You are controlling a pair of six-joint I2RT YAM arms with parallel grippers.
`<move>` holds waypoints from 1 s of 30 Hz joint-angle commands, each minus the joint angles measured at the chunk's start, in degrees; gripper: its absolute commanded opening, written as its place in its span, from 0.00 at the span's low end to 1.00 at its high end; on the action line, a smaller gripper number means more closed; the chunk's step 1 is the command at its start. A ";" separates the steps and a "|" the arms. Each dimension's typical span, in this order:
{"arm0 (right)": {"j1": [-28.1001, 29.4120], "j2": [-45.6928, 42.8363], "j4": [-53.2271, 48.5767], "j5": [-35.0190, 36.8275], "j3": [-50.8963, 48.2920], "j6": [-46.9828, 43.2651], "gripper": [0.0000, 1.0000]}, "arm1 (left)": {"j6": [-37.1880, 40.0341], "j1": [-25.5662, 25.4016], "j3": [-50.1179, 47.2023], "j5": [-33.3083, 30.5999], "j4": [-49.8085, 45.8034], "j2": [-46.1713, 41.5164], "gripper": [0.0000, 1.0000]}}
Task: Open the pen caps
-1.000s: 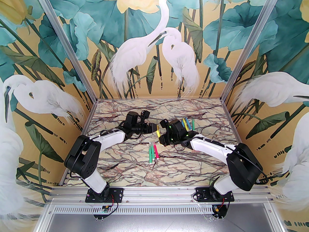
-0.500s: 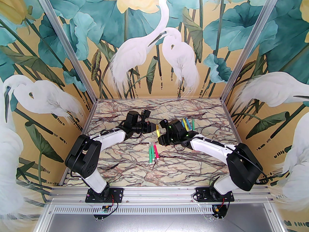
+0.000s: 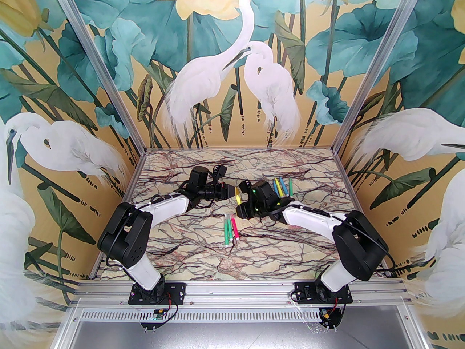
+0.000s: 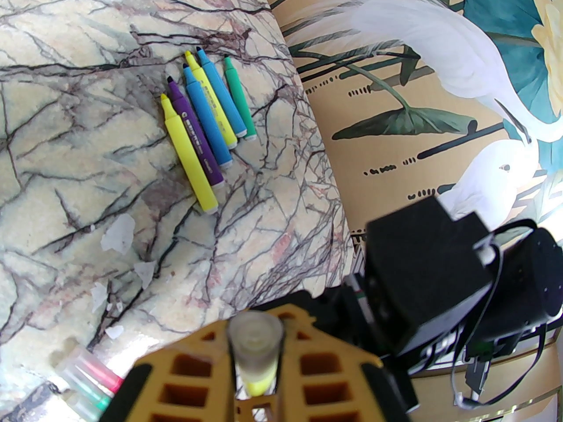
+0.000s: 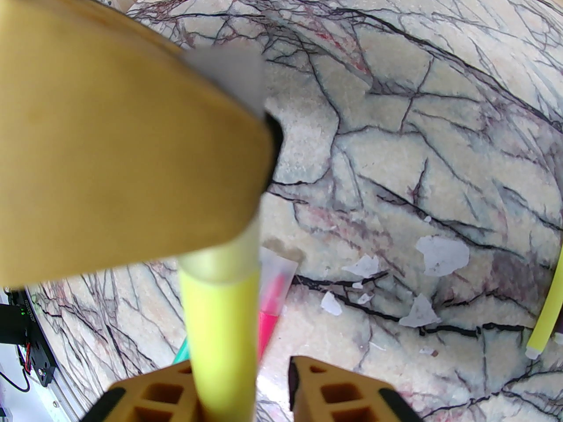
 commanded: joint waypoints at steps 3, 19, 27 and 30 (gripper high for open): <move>0.09 0.35 1.63 0.12 1.16 0.58 0.28 | -2.18 -0.35 1.19 2.39 3.32 -0.16 0.05; 0.02 -2.44 -1.24 -0.06 -1.74 -0.82 0.00 | -1.52 0.61 1.58 -2.11 1.02 -0.45 0.00; 0.33 -5.92 -3.97 -2.30 -7.50 -3.72 0.00 | -5.61 4.88 1.14 -3.15 2.19 0.15 0.00; 0.61 -8.04 -4.65 -3.07 -9.51 -4.99 0.00 | -5.98 5.37 1.41 -3.78 2.07 0.28 0.00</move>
